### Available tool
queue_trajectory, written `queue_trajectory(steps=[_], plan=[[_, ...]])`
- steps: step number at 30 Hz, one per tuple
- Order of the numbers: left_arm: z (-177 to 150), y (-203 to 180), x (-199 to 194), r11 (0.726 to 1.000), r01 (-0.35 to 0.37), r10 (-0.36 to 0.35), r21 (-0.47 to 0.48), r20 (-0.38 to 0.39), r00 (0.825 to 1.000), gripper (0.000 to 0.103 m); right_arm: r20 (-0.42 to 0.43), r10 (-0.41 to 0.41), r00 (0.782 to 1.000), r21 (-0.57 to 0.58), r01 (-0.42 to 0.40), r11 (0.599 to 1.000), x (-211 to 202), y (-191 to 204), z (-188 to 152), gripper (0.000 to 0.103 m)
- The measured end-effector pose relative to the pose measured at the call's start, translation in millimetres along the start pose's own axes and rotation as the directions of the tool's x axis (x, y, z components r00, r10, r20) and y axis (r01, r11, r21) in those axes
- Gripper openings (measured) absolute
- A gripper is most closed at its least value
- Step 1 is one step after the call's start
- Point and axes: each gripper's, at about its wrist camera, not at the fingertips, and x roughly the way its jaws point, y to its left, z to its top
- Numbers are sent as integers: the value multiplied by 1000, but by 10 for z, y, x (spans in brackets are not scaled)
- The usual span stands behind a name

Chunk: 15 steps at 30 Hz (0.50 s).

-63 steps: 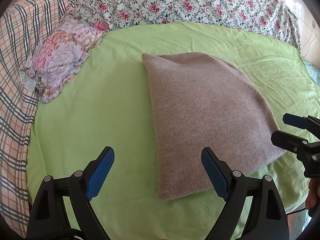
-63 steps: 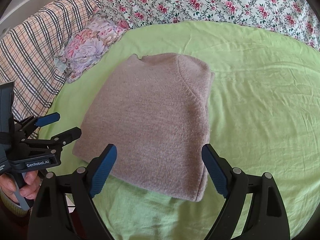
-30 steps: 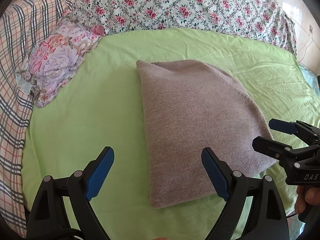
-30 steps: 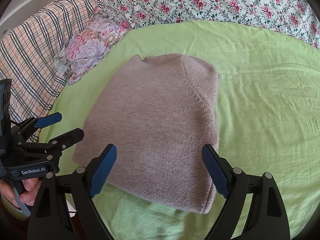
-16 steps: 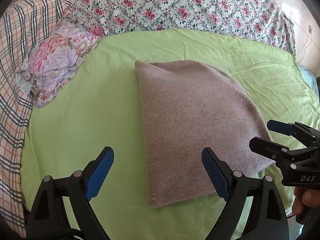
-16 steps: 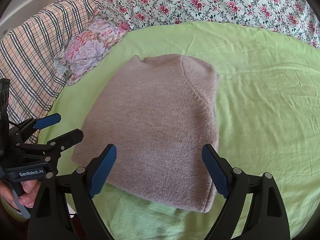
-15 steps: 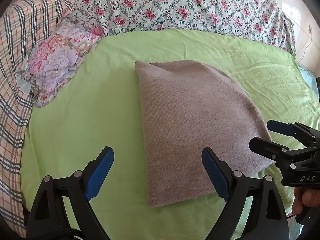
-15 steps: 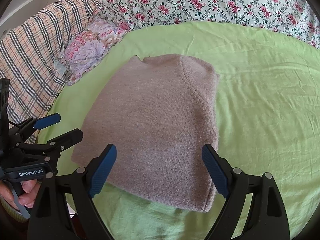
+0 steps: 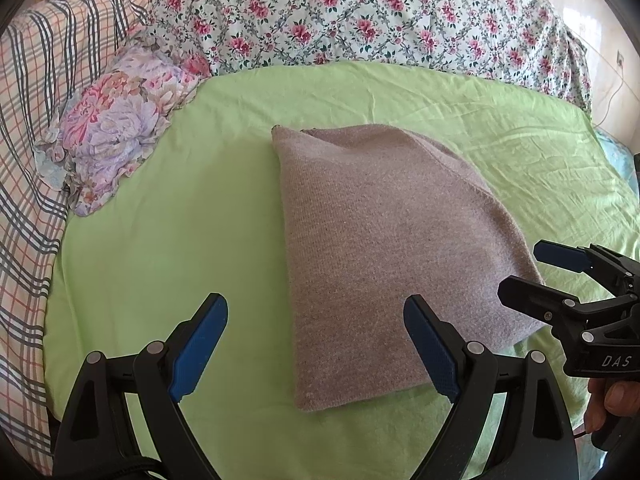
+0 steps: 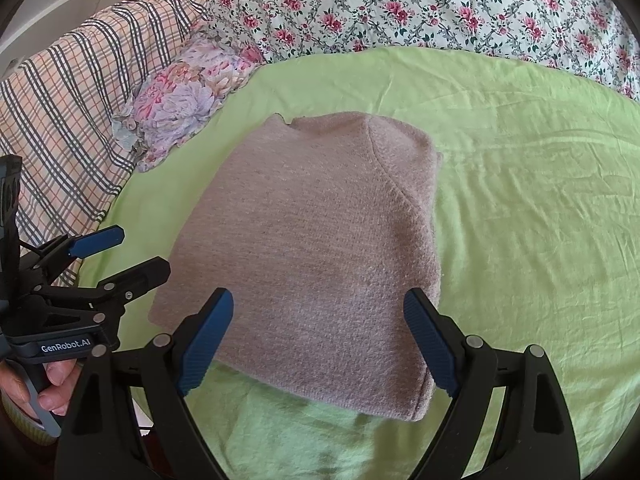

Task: Fold small clothes

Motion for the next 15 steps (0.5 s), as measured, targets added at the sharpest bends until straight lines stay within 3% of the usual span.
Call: queue_trajectory(steps=[15], plan=[[-1,-11,-19,1000,1,-1,1,5,1000,90,0,-2,1000,1,2,1000,-3,8,-2,87]])
